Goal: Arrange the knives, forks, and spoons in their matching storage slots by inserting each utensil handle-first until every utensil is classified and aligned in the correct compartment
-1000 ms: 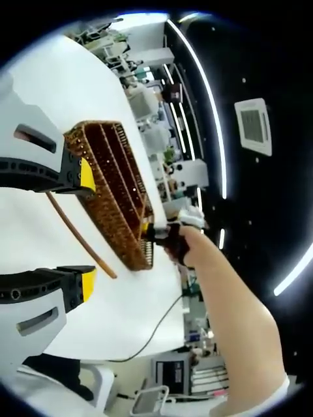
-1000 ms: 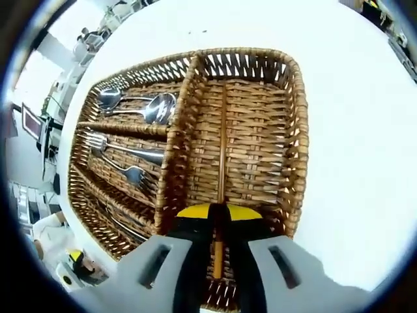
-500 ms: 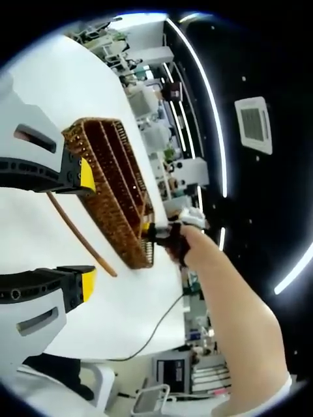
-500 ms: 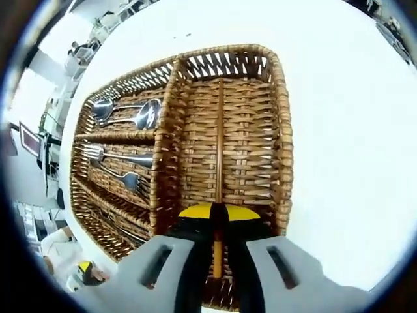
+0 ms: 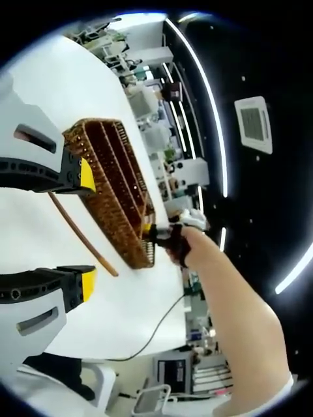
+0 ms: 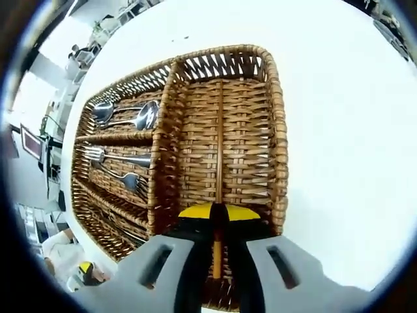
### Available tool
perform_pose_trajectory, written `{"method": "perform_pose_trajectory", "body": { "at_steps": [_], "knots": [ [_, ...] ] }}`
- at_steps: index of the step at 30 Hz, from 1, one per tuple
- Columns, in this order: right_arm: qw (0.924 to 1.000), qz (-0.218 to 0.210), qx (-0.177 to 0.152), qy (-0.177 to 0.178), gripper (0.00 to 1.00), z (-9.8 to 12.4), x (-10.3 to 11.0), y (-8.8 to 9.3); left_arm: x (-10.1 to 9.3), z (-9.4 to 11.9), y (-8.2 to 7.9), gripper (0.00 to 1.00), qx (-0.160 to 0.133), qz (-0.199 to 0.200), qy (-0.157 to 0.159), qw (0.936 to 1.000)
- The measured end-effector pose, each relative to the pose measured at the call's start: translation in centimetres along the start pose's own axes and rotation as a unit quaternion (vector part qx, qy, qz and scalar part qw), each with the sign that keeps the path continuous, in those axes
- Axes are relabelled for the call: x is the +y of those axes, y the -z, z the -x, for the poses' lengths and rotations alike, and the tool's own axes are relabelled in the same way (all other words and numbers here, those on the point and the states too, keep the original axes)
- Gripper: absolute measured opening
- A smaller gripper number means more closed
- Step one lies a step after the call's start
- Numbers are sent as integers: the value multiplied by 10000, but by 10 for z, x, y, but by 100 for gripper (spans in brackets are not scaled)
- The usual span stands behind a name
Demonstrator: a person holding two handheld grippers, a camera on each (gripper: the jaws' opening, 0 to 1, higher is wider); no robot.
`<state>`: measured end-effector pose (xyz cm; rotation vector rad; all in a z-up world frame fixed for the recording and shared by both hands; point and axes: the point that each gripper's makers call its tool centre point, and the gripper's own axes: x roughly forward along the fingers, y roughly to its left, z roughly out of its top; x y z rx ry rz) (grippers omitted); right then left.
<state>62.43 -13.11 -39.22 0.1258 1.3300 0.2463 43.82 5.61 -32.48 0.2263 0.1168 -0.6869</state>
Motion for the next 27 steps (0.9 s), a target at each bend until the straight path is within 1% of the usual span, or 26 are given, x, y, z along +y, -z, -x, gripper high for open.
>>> {"method": "perform_pose_trajectory", "body": {
  "at_steps": [3, 6, 8, 13, 19, 21, 23, 24, 25, 26, 27],
  "knots": [
    [10000, -46, -14, 5, 5, 1, -1, 0, 0, 0, 0, 43, -1, -6, 2, 10000],
    [9999, 109, 14, -13, 7, 1, 2, 0, -1, 0, -1, 43, -9, -8, 8, 10000],
    [9999, 132, -37, -29, 8, 1, 2, -2, 0, 0, 0, 43, -1, -3, 2, 10000],
    [9998, 198, -37, -7, 8, 2, 2, -4, -1, 0, 0, 43, 11, -15, 3, 10000],
    [9992, 393, -63, 22, 9, 7, 3, -7, -1, -1, -1, 43, 16, -38, -6, 10000],
    [9990, 437, -35, -11, 10, 9, 2, -11, -1, -1, -1, 43, 25, -44, -4, 10000],
    [9985, 556, 3, 15, 11, 11, 2, -10, -2, -2, -2, 43, 30, -59, 2, 10000],
    [9976, 698, -13, -41, 12, 13, 5, -10, -3, -2, -2, 43, 27, -65, 7, 10000],
    [9976, 695, -9, -35, 13, 13, 5, -9, -3, -2, -3, 43, 30, -69, 11, 10000],
    [9970, 772, -11, -41, 13, 16, 4, -13, -4, -3, -3, 43, 37, -73, 13, 10000],
    [9965, 835, -13, -81, 13, 17, 5, -12, -5, -3, -3, 43, 53, -87, 22, 9999]
  ]
}}
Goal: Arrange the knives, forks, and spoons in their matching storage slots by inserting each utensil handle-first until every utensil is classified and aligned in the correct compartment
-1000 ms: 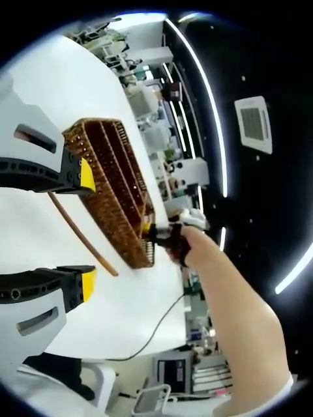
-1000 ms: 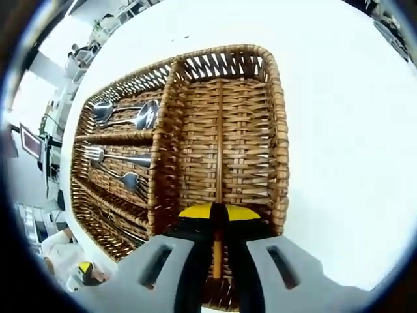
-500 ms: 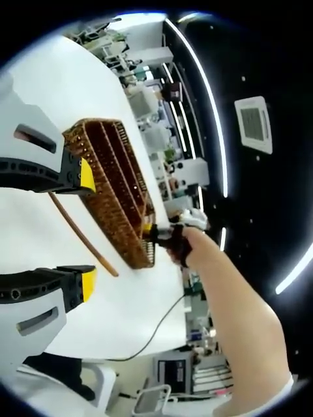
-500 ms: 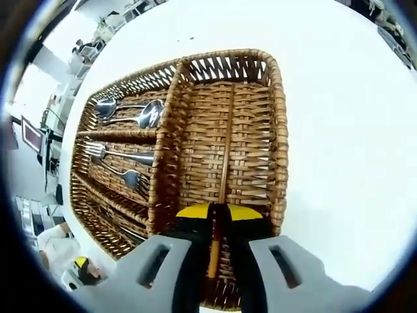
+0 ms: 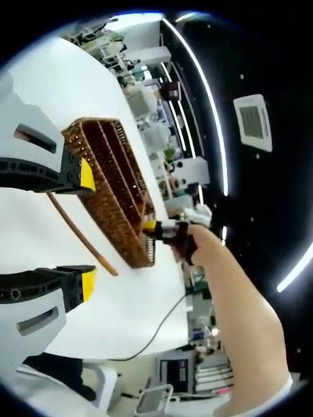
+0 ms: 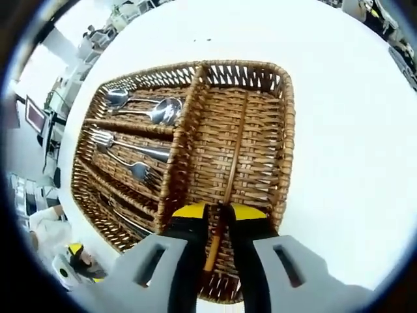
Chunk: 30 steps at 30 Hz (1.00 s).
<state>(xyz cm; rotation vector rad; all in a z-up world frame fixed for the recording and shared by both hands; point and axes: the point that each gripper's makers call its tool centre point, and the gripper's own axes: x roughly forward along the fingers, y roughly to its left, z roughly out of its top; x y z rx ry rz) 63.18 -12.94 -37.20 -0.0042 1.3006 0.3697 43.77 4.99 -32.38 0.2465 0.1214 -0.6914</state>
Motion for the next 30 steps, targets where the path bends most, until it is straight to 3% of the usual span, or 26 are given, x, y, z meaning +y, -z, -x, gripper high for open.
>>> {"method": "perform_pose_trajectory", "body": {
  "at_steps": [5, 13, 16, 18, 22, 27, 30],
  "knots": [
    [9996, 285, -46, -30, 15, 9, 2, 1, -1, -2, -2, 43, 22, -45, 10, 10000],
    [9876, 1505, -356, -287, 16, 21, 15, -2, 2, -2, -2, 43, 81, -67, -37, 9999],
    [9791, 1934, -508, -381, 18, 24, 22, -3, 4, -2, 0, 43, 109, -46, -55, 9999],
    [9693, 2316, -720, -407, 18, 26, 27, -6, 5, -2, 0, 43, 124, -53, -68, 9999],
    [9608, 2562, -911, -541, 19, 29, 36, -6, 7, -2, -1, 43, 137, -38, -71, 9999],
    [9361, 3192, -1311, -679, 20, 36, 52, 1, 7, -2, 1, 44, 169, 40, -52, 9998],
    [9238, 3344, -1692, -789, 22, 41, 62, 3, 8, -2, 4, 44, 191, 100, -29, 9998]
  ]
}}
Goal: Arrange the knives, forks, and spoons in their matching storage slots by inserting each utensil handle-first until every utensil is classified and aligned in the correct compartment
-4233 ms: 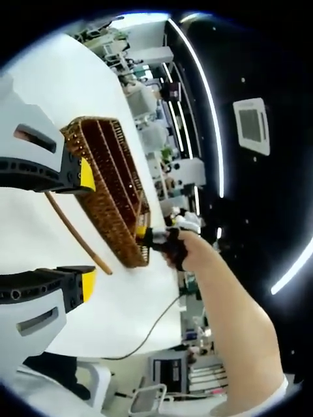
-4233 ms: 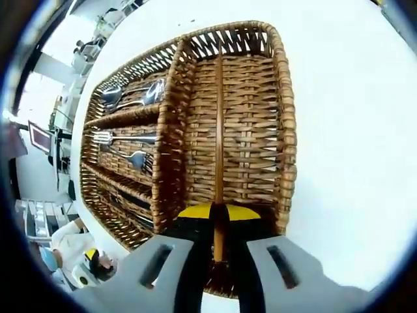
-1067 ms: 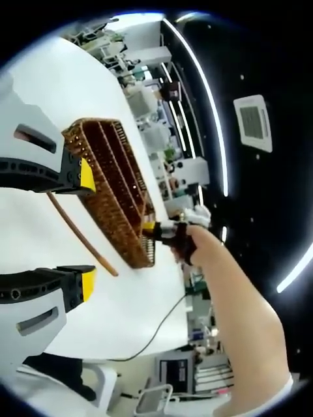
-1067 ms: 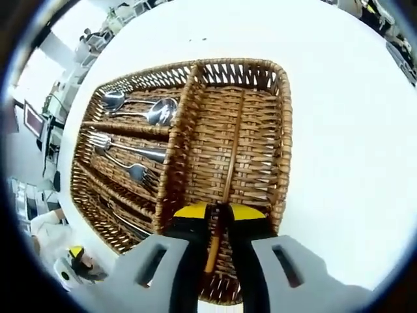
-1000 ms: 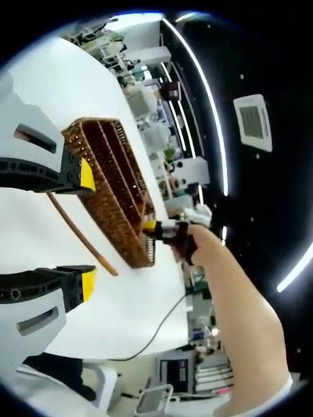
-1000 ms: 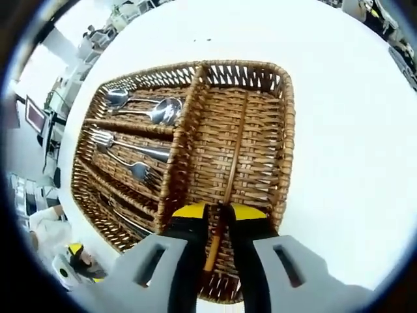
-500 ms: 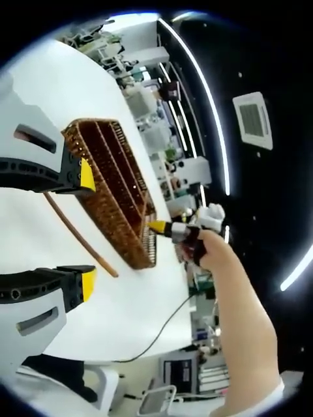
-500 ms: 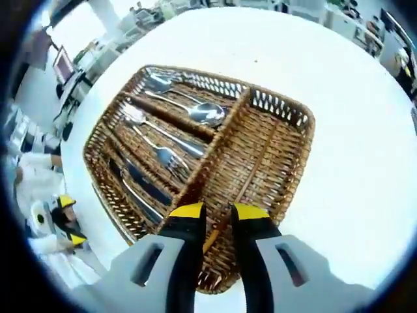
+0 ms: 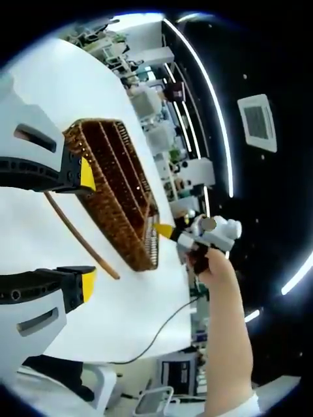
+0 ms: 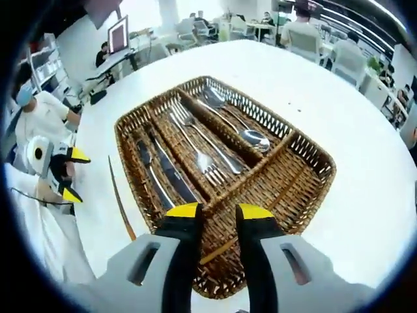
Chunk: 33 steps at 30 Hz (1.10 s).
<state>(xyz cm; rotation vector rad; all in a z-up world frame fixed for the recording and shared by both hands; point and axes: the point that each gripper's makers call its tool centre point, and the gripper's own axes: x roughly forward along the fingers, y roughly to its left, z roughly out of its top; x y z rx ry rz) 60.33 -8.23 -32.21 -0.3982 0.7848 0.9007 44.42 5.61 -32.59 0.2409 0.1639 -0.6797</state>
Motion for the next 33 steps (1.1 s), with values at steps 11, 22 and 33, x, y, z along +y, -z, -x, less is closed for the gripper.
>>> {"method": "perform_pose_trajectory", "body": {
  "at_steps": [11, 22, 33],
  "knots": [
    [9897, 710, -1234, -132, 26, 13, 43, -13, -1, 0, 10, 46, 82, 253, 102, 9996],
    [9720, 951, -2090, -492, 28, 23, 82, -9, -11, -1, 11, 47, 23, 651, 345, 9973],
    [9475, 725, -3023, -752, 32, 33, 113, 1, -18, 5, 2, 51, -240, 1363, 710, 9878]
  ]
}}
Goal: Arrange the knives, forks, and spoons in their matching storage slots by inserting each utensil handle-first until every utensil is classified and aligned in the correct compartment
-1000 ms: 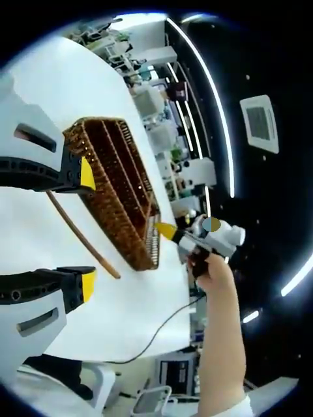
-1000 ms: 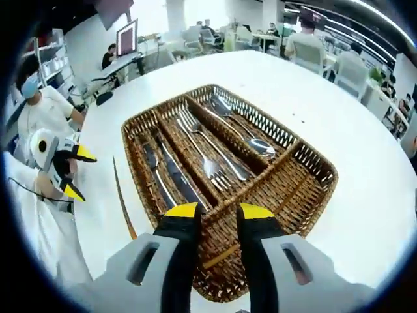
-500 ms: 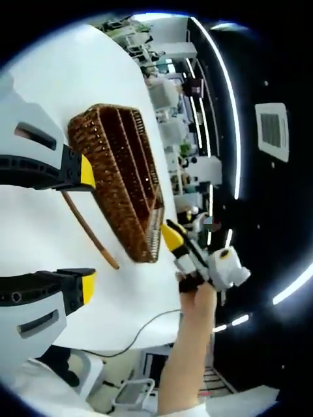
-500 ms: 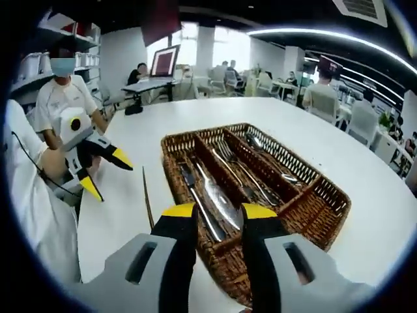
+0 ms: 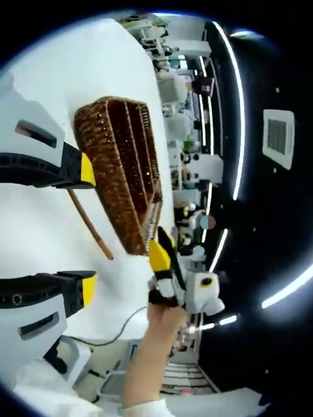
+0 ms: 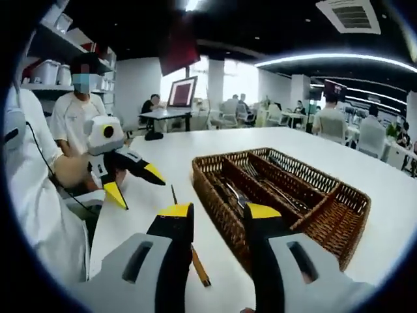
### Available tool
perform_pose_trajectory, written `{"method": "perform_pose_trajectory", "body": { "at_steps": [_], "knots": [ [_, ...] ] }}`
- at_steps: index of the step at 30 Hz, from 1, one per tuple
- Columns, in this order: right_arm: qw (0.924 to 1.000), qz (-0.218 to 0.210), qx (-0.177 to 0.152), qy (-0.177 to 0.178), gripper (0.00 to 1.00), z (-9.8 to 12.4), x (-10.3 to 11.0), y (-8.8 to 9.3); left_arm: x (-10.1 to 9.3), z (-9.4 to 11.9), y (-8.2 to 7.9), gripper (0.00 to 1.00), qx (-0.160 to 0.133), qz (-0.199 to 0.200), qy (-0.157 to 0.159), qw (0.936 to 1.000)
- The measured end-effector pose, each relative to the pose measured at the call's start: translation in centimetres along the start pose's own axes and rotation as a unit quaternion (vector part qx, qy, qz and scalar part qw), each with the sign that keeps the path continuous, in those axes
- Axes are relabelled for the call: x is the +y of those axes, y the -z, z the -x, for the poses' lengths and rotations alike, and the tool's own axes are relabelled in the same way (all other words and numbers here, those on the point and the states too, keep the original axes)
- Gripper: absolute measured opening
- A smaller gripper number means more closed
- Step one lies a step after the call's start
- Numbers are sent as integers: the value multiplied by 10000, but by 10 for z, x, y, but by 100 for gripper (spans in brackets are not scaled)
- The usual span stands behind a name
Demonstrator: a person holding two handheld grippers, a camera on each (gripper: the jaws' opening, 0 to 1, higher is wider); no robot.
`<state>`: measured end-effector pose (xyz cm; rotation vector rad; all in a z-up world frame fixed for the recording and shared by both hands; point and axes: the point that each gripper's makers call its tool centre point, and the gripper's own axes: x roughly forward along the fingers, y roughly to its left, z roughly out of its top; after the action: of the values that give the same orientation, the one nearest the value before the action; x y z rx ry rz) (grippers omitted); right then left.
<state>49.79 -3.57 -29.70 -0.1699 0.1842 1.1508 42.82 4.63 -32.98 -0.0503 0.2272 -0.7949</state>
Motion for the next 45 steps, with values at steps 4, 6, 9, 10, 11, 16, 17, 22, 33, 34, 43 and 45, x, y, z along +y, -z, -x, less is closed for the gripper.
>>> {"method": "perform_pose_trajectory", "body": {
  "at_steps": [4, 6, 9, 10, 11, 16, 17, 22, 33, 34, 43, 45],
  "knots": [
    [9994, -151, -302, 61, 33, 7, 9, 10, 4, 1, 3, 52, 53, -55, -56, 10000],
    [9989, -235, -404, 96, 33, 9, 11, 10, 4, 1, 3, 52, 65, -56, -49, 10000],
    [9982, -254, -505, 178, 33, 14, 14, 11, 4, 2, 3, 53, 62, -93, -61, 9999],
    [9977, -305, -567, 200, 33, 15, 14, 10, 4, 2, 3, 53, 67, -113, -76, 9999],
    [9974, -301, -616, 237, 33, 18, 14, 8, 4, 2, 3, 53, 68, -122, -86, 9999],
    [9956, -294, -829, 316, 34, 27, 17, 0, 6, 2, 5, 55, 95, -182, -146, 9997],
    [9950, -303, -897, 314, 34, 28, 18, -2, 6, 2, 6, 55, 107, -213, -163, 9996],
    [9941, -355, -983, 295, 35, 34, 24, -2, 6, 1, 8, 57, 139, -293, -189, 9993],
    [9911, -526, -1190, 296, 36, 38, 30, -2, 2, 5, 7, 60, 62, -305, -209, 9993],
    [9911, -525, -1188, 286, 36, 38, 31, -2, 2, 5, 7, 60, 68, -302, -215, 9993],
    [9954, -310, -878, 221, 37, 26, 34, 0, 5, 12, 9, 60, 80, -326, -322, 9989],
    [9968, -338, -723, 92, 37, 20, 39, 1, 6, 12, 11, 60, 83, -292, -336, 9990]
  ]
}}
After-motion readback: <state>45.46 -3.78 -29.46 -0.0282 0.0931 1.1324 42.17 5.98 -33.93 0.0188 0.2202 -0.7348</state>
